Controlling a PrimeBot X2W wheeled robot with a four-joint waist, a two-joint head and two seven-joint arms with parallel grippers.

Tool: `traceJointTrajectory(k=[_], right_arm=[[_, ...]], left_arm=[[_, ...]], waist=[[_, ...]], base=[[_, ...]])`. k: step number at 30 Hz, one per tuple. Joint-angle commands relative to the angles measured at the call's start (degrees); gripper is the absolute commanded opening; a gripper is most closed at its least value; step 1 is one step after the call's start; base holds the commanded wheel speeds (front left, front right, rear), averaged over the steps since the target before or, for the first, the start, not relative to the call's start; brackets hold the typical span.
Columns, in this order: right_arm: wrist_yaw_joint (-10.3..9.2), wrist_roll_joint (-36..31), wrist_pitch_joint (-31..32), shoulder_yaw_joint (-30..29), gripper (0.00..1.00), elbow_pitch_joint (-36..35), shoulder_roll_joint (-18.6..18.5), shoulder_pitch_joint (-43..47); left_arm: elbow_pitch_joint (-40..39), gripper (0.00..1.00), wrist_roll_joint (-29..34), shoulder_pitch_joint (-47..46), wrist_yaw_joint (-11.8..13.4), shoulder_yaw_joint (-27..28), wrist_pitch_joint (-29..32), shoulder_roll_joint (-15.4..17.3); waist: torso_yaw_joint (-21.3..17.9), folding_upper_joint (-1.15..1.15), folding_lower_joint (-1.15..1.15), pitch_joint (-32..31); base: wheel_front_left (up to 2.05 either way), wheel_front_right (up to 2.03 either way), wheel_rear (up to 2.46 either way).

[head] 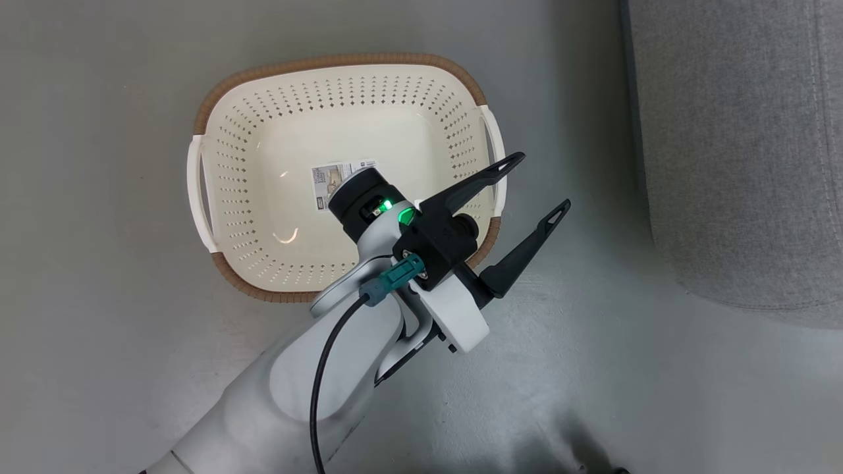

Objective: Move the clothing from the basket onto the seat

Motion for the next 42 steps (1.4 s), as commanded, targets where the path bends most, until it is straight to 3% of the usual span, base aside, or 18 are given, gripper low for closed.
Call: traceJointTrajectory(k=[1,8,11,19,32,42], right_arm=[[0.23,-0.52,-0.16,0.33,0.0,2.29,-1.13,-0.41],[0.23,3.86,-0.17,4.39,0.0,10.6,2.56,2.78],[0.23,6.23,-0.28,5.55,1.0,10.61,3.17,6.25],[0.23,11.91,-0.32,9.55,1.0,3.5,6.07,17.11],[0.23,18.49,-0.33,21.63,1.0,-6.35,10.61,31.82],[0.23,17.61,-0.33,28.45,1.0,-14.59,13.62,38.3]], left_arm=[[-1.47,1.0,0.45,-0.7,-0.41,1.38,-0.33,-0.13],[-1.45,1.0,-0.02,-0.26,-0.41,1.97,-0.33,-0.23],[-1.6,1.0,-0.19,0.14,-0.41,2.32,-0.33,-0.25],[-1.45,1.0,-1.21,2.77,-0.41,3.78,-0.33,-0.28],[-1.54,1.0,-2.17,10.56,-0.41,9.23,-0.33,-0.29],[-1.16,1.0,-1.97,18.27,-0.41,16.32,-0.33,0.02]], waist=[[0.56,0.0,0.0,0.44],[0.98,0.0,0.0,-1.42],[1.08,0.0,0.0,-3.01],[1.55,0.0,0.0,-8.73],[3.85,0.0,0.0,-19.98],[7.07,0.0,0.0,-29.06]], base=[[0.0,0.0,0.0],[0.0,0.0,0.0],[0.0,0.0,0.0],[0.0,0.0,0.0],[0.0,0.0,0.0],[0.0,0.0,0.0]])
